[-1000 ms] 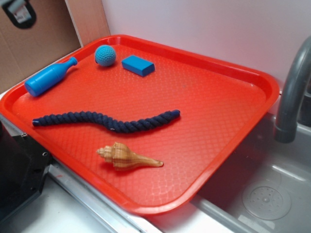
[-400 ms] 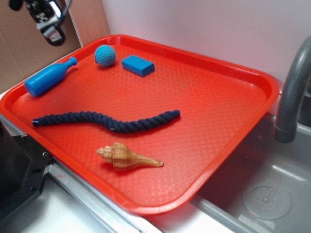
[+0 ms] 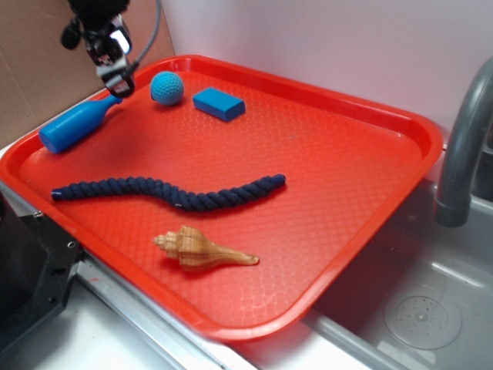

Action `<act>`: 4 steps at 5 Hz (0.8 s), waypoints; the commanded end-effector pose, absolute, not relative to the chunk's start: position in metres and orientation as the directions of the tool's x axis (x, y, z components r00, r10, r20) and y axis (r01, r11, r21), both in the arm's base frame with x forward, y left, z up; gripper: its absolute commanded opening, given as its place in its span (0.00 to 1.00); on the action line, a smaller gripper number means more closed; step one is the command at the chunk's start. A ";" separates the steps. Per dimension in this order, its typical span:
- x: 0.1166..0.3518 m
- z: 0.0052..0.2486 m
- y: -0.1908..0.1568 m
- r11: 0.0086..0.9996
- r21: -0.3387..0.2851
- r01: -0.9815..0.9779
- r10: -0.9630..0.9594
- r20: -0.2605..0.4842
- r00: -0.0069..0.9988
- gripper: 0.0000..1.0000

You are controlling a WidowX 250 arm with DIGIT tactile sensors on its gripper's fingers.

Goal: Grab the blue ball.

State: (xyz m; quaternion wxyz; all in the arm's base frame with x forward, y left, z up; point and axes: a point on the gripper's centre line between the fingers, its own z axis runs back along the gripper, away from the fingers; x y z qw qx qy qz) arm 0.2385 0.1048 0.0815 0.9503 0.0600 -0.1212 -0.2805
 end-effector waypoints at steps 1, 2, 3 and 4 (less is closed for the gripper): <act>0.283 0.062 0.117 0.792 0.257 0.554 -0.603 0.186 0.776 1.00; 0.295 0.048 0.119 0.775 0.253 0.579 -0.625 0.180 0.759 1.00; 0.302 0.035 0.120 0.767 0.243 0.593 -0.634 0.154 0.757 1.00; 0.307 0.027 0.123 0.768 0.242 0.593 -0.629 0.116 0.769 0.00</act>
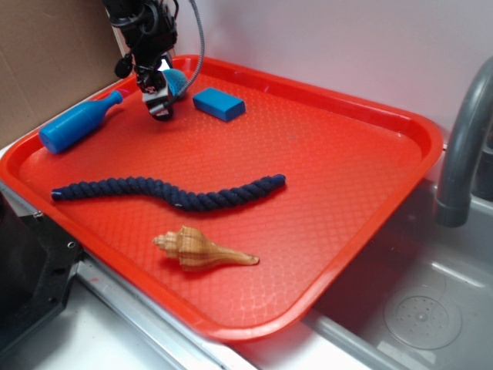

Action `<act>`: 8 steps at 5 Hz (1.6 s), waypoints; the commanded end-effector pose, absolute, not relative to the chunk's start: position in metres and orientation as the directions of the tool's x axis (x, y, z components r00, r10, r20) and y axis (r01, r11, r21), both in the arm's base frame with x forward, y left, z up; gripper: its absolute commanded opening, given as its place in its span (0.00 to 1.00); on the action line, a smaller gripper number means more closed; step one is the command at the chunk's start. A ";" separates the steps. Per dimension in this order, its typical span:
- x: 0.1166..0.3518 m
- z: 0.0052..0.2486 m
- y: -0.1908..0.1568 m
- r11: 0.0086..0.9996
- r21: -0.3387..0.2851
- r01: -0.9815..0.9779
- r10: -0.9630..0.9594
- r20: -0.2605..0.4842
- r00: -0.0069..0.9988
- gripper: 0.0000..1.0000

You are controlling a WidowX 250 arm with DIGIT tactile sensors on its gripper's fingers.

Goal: Grab the blue ball.

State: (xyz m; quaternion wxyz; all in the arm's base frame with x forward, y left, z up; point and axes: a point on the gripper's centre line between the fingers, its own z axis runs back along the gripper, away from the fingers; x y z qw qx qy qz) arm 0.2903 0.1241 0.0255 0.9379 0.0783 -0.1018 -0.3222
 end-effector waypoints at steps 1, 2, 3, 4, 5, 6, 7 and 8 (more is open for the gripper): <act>0.306 0.027 0.125 0.774 0.238 0.587 -0.623 0.120 0.773 0.00; 0.305 0.026 0.123 0.781 0.236 0.579 -0.611 0.091 0.787 0.00; 0.300 0.031 0.123 0.843 0.281 0.459 -0.472 -0.023 0.881 0.00; 0.289 0.046 0.116 0.897 0.283 0.340 -0.351 -0.013 0.936 0.00; 0.274 0.071 0.103 0.942 0.258 0.215 -0.223 0.000 0.975 0.00; 0.250 0.109 0.076 0.986 0.141 0.092 -0.094 0.012 0.995 0.00; 0.232 0.145 0.051 0.997 0.051 0.056 -0.058 0.023 0.998 0.00; 0.217 0.170 0.025 0.996 -0.004 0.087 -0.086 0.029 0.996 0.00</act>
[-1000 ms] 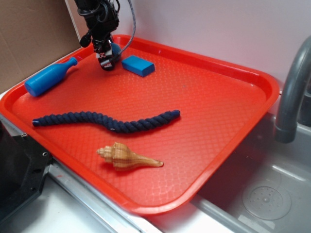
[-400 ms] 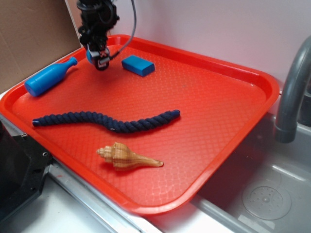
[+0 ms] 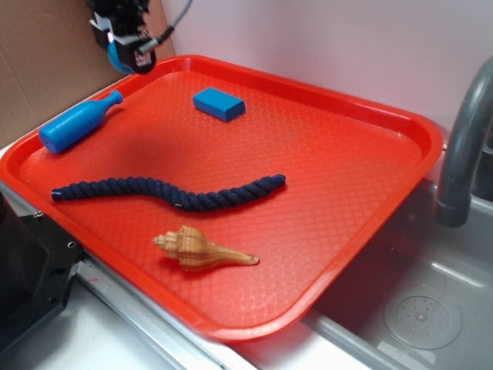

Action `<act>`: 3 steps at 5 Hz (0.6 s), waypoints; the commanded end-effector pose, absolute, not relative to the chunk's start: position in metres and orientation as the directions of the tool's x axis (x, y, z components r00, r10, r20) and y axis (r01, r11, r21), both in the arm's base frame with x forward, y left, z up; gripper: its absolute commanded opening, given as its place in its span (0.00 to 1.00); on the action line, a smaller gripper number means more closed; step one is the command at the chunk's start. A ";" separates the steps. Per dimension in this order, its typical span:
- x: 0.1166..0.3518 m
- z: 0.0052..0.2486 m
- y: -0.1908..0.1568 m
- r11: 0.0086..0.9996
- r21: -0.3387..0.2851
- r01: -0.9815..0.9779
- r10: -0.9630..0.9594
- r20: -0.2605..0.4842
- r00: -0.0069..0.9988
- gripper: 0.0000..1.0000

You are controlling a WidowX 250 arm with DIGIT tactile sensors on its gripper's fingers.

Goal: Grab the blue ball.

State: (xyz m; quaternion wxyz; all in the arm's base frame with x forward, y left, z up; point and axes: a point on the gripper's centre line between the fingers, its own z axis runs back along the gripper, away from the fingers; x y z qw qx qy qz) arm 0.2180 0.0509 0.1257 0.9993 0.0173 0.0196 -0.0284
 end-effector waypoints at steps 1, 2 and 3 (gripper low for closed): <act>0.195 0.187 0.005 0.994 -0.018 0.109 -0.108 0.058 0.992 0.00; 0.178 0.190 0.001 0.998 -0.037 0.051 -0.049 0.055 0.997 0.00; 0.182 0.179 0.010 0.999 -0.027 -0.039 0.040 0.048 0.998 0.00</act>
